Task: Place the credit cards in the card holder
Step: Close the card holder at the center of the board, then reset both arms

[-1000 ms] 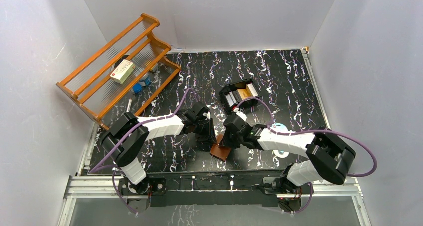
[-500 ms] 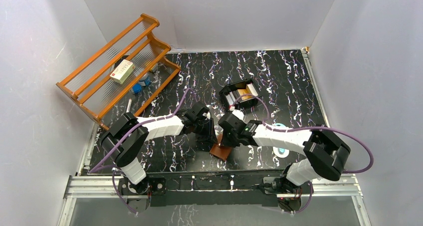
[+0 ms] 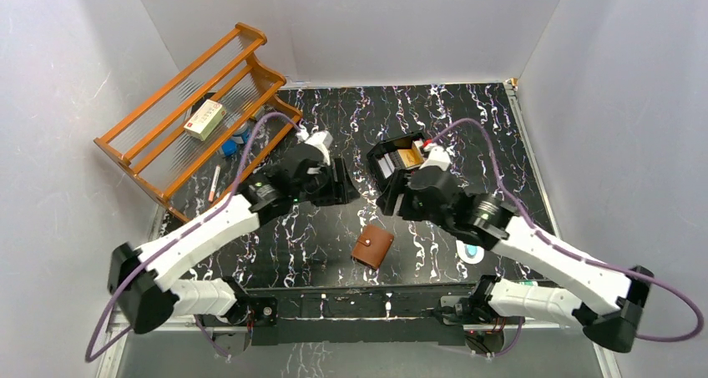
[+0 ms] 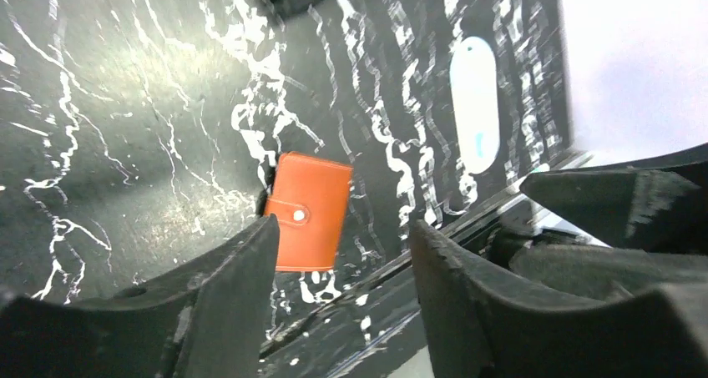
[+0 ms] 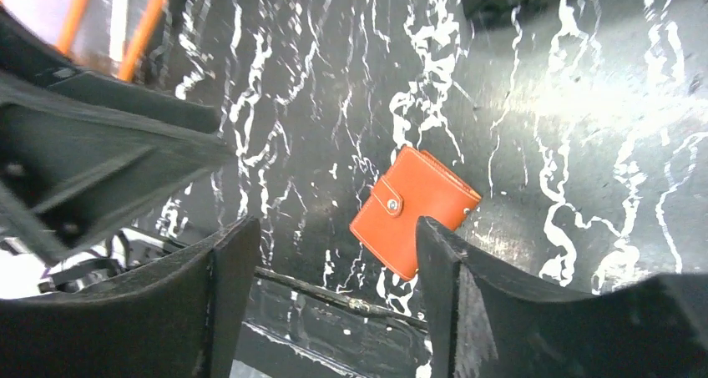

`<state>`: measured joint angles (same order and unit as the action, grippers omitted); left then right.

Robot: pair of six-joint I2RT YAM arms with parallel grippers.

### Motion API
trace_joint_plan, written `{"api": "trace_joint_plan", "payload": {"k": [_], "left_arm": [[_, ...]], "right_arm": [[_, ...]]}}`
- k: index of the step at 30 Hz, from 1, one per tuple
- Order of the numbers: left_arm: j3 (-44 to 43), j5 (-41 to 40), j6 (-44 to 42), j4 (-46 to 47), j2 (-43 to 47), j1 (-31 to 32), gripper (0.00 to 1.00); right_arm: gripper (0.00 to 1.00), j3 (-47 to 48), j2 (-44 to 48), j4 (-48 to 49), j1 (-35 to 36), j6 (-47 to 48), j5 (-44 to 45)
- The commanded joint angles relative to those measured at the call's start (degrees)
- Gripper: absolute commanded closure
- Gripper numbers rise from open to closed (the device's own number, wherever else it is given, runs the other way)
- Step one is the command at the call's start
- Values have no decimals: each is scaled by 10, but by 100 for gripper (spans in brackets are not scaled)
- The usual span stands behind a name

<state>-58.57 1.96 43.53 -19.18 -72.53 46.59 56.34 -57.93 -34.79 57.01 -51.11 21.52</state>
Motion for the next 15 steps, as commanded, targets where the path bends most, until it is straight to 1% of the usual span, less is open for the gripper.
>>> {"api": "trace_joint_plan", "payload": {"k": [1, 2, 3, 4, 5, 10, 15], "left_arm": [[-79, -82, -39, -115, 84, -2, 35], [-94, -88, -44, -138, 96, -2, 27], [-106, -93, -49, -152, 114, -2, 4], [-117, -96, -51, -165, 122, -2, 2], [-125, -100, -53, -175, 139, -2, 1], [-121, -73, -73, -181, 201, -3, 1], [-90, -54, -57, -175, 250, -3, 1]], "right_arm": [[21, 64, 52, -61, -2, 36, 64], [17, 74, 62, -73, -2, 41, 69], [13, 81, 71, -85, -2, 44, 74], [5, 86, 82, -91, -2, 45, 77], [2, 89, 92, -97, -2, 45, 79], [2, 96, 138, -117, -2, 38, 83], [2, 91, 176, -119, -1, 34, 85]]}}
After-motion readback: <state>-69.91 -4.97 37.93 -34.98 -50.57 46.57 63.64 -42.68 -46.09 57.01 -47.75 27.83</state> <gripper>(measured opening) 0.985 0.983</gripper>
